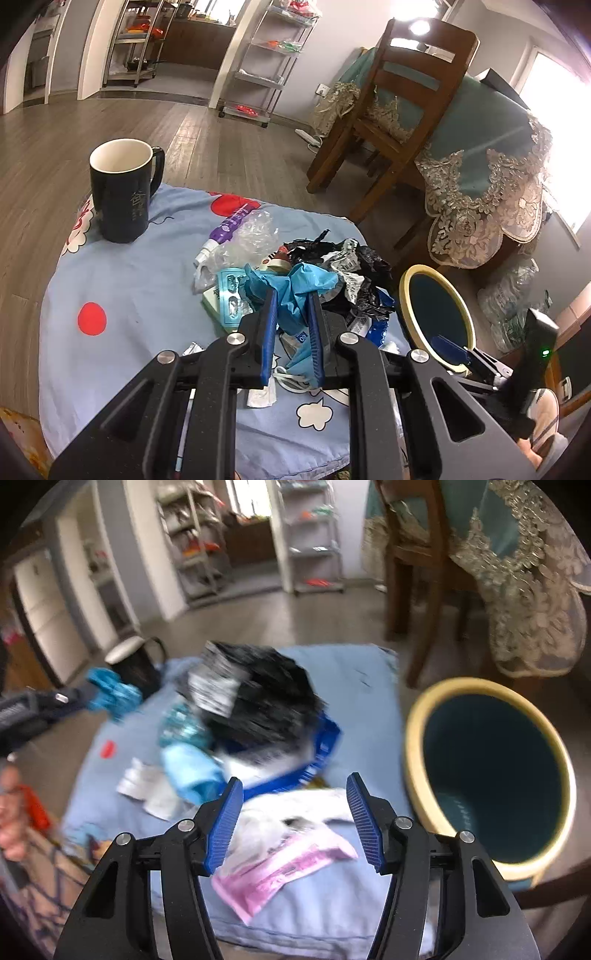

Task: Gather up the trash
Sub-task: 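Lift the white tissue with the right gripper while the left gripper holds the glove, then pull the tissue free of the pile with the right gripper while left holds glove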

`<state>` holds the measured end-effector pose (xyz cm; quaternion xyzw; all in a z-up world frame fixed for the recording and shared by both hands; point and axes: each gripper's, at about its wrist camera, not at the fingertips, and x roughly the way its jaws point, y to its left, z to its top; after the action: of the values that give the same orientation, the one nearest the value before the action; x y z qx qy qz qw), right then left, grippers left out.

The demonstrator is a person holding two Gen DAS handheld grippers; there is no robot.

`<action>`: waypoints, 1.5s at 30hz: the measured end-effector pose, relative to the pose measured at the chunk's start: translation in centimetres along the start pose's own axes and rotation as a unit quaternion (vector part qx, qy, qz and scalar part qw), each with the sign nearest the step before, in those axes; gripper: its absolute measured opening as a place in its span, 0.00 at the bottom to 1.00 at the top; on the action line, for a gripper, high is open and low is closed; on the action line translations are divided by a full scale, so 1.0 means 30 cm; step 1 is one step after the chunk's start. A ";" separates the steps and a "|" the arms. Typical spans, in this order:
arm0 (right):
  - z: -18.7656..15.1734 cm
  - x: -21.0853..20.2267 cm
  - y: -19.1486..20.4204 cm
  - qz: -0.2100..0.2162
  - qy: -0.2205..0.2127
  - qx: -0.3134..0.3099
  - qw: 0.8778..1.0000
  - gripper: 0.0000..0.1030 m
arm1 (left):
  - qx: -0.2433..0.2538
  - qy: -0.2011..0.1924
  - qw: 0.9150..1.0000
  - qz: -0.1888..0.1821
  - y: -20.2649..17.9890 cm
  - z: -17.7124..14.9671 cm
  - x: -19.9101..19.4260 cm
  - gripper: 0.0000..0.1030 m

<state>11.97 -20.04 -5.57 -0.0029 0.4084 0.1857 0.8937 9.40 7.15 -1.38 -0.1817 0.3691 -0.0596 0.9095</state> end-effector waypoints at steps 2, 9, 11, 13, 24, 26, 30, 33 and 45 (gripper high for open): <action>0.001 -0.005 -0.007 -0.001 -0.007 0.005 1.000 0.60 | -0.003 0.000 1.000 0.001 0.005 0.002 0.001 0.15; -0.017 -0.032 -0.085 -0.003 -0.020 0.056 0.998 0.64 | -0.006 -0.002 1.000 0.001 0.002 0.005 0.004 0.15; -0.029 -0.034 -0.074 0.009 -0.014 0.052 0.999 0.64 | -0.007 -0.003 1.000 -0.001 0.001 0.006 0.002 0.15; -0.050 -0.017 -0.026 0.031 0.004 0.024 0.999 0.64 | -0.008 -0.003 1.000 -0.002 0.000 0.008 0.003 0.15; -0.126 0.171 0.106 0.081 0.111 -0.020 0.990 0.48 | -0.007 0.000 1.000 0.000 0.007 0.006 0.000 0.15; -0.124 0.177 0.100 0.076 0.111 -0.014 0.991 0.35 | -0.006 0.000 1.000 0.000 0.007 0.006 0.000 0.15; -0.102 0.141 0.065 0.091 0.093 0.013 0.991 0.20 | -0.005 0.000 1.000 -0.002 0.007 0.006 -0.001 0.15; -0.072 0.088 0.024 0.105 0.065 0.041 0.991 0.18 | -0.002 -0.002 1.000 -0.004 -0.003 0.008 -0.002 0.15; 0.024 -0.080 -0.114 0.212 -0.028 0.156 0.964 0.18 | 0.011 0.001 1.000 -0.014 -0.048 0.002 0.006 0.15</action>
<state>12.21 -23.89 -3.83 0.2283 0.3988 0.3044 0.8343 9.61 5.78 -0.93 -0.1766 0.3670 -0.0762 0.9101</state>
